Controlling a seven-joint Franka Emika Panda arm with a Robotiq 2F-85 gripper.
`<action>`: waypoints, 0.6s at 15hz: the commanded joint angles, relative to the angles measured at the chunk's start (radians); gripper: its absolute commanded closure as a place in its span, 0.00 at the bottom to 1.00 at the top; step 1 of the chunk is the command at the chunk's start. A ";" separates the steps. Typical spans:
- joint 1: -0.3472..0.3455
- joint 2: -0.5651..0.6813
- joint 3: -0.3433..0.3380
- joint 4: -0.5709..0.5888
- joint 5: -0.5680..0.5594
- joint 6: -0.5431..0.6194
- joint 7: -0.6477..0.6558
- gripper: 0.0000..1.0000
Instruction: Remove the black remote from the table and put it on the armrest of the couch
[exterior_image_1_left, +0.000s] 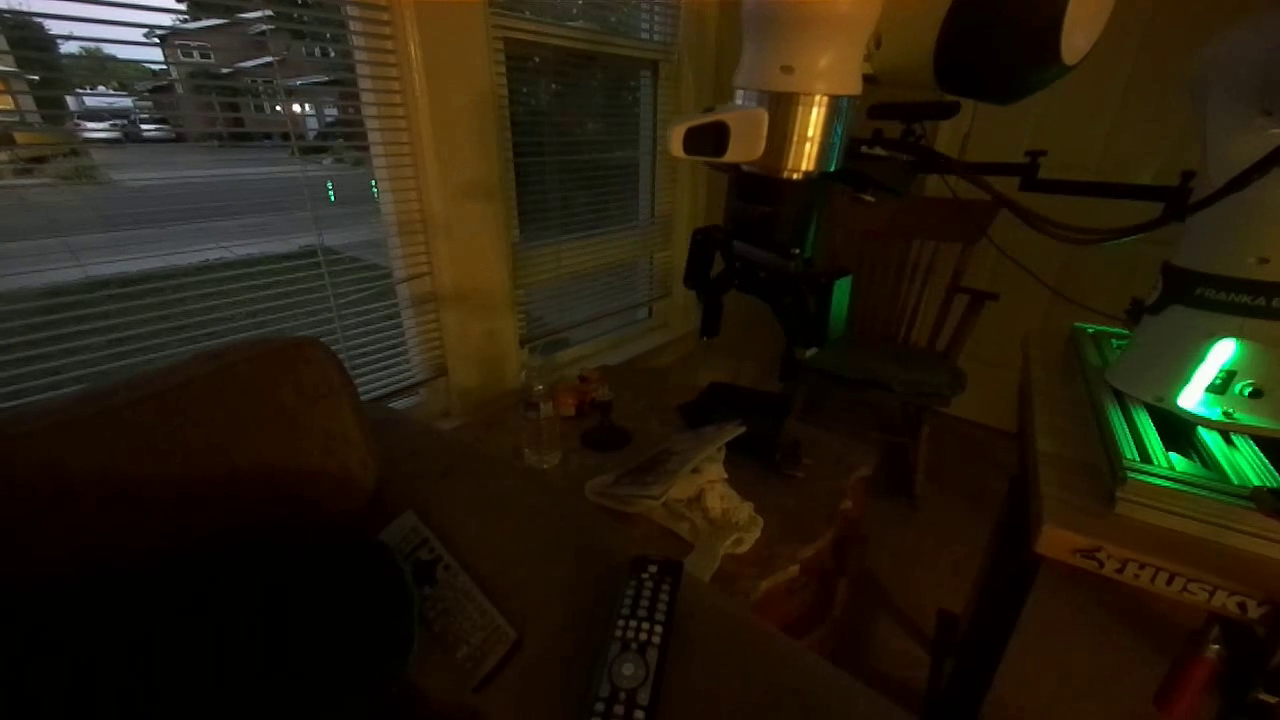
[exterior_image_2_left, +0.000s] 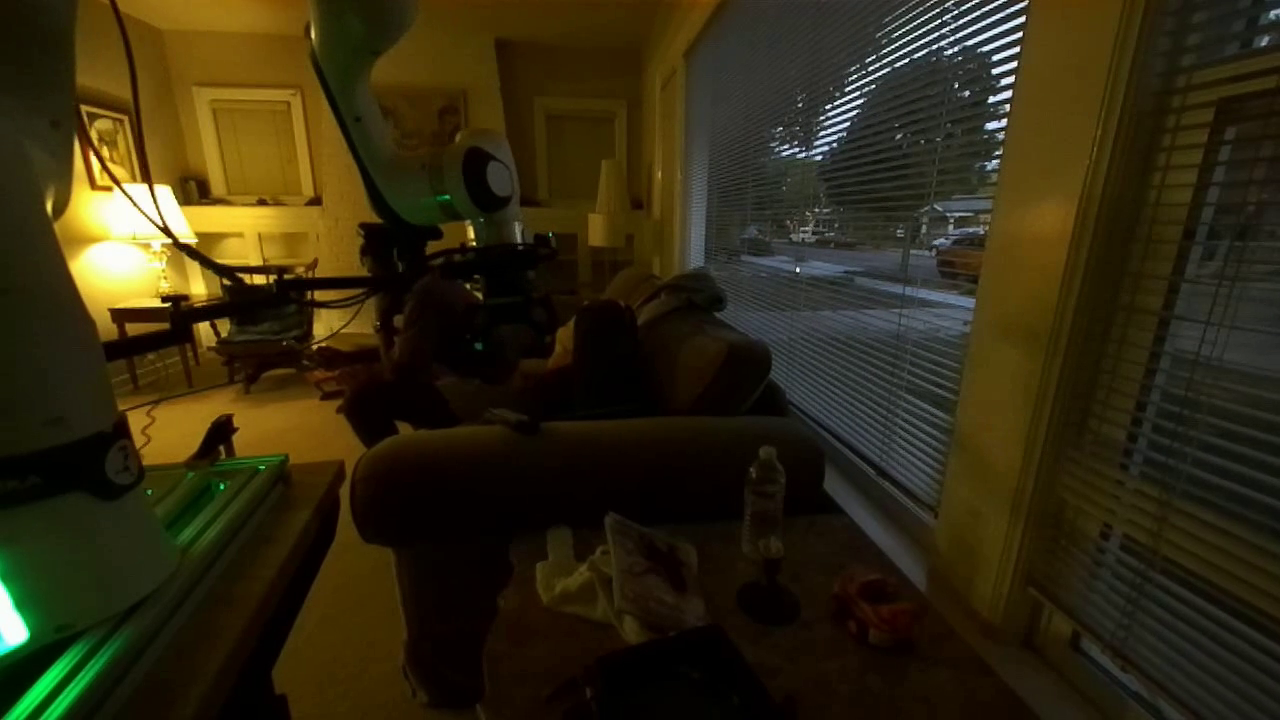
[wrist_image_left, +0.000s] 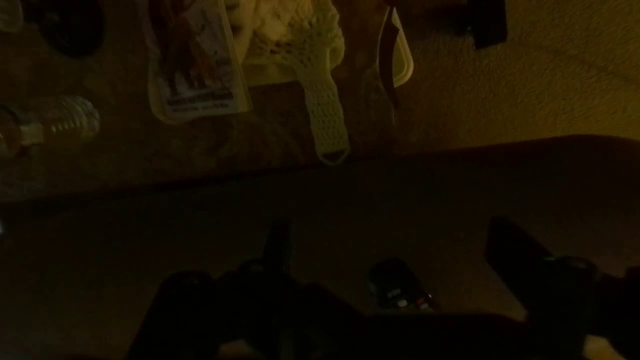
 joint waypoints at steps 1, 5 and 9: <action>-0.018 -0.162 -0.043 -0.176 0.038 0.072 0.122 0.00; -0.005 -0.088 -0.045 -0.093 0.005 0.030 0.070 0.00; -0.001 -0.081 -0.044 -0.087 0.005 0.030 0.070 0.00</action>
